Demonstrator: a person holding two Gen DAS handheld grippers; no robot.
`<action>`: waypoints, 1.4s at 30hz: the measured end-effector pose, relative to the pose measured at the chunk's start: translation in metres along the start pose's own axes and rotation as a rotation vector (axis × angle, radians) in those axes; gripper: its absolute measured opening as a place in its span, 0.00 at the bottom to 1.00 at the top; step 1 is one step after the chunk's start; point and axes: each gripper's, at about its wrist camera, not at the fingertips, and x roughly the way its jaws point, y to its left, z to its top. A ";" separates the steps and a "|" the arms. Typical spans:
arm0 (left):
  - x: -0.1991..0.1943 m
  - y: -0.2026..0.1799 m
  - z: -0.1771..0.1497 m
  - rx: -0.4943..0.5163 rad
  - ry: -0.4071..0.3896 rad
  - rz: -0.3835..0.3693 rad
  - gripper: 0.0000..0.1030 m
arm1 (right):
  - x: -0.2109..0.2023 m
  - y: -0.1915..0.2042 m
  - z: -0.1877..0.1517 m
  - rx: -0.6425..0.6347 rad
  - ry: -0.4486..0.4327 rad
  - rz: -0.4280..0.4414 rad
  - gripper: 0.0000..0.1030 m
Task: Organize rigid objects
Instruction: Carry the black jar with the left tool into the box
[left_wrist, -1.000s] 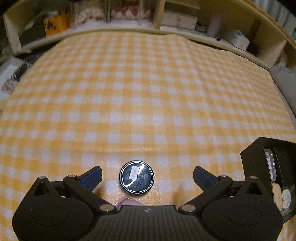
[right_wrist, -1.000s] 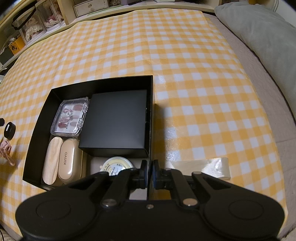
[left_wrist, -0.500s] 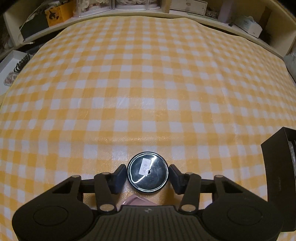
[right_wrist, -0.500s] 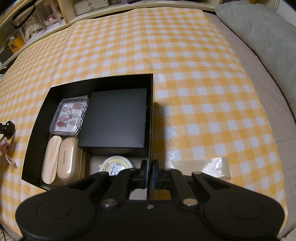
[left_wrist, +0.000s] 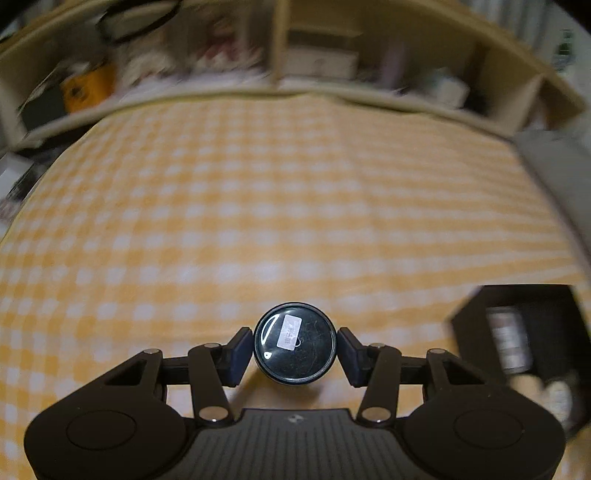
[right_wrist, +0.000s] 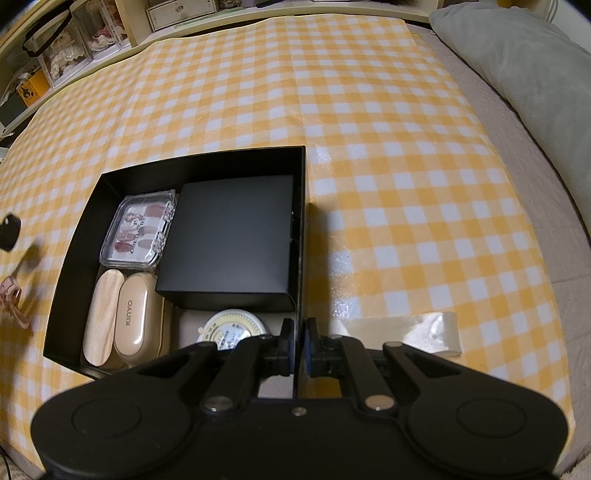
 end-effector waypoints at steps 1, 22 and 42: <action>-0.006 -0.010 0.001 0.020 -0.014 -0.025 0.49 | 0.000 0.000 0.000 0.000 0.000 0.000 0.06; -0.027 -0.172 -0.066 0.339 -0.008 -0.451 0.49 | 0.000 0.001 0.000 -0.001 0.001 -0.002 0.06; -0.014 -0.174 -0.074 0.335 0.000 -0.532 0.65 | 0.002 0.001 0.000 -0.007 0.003 -0.007 0.06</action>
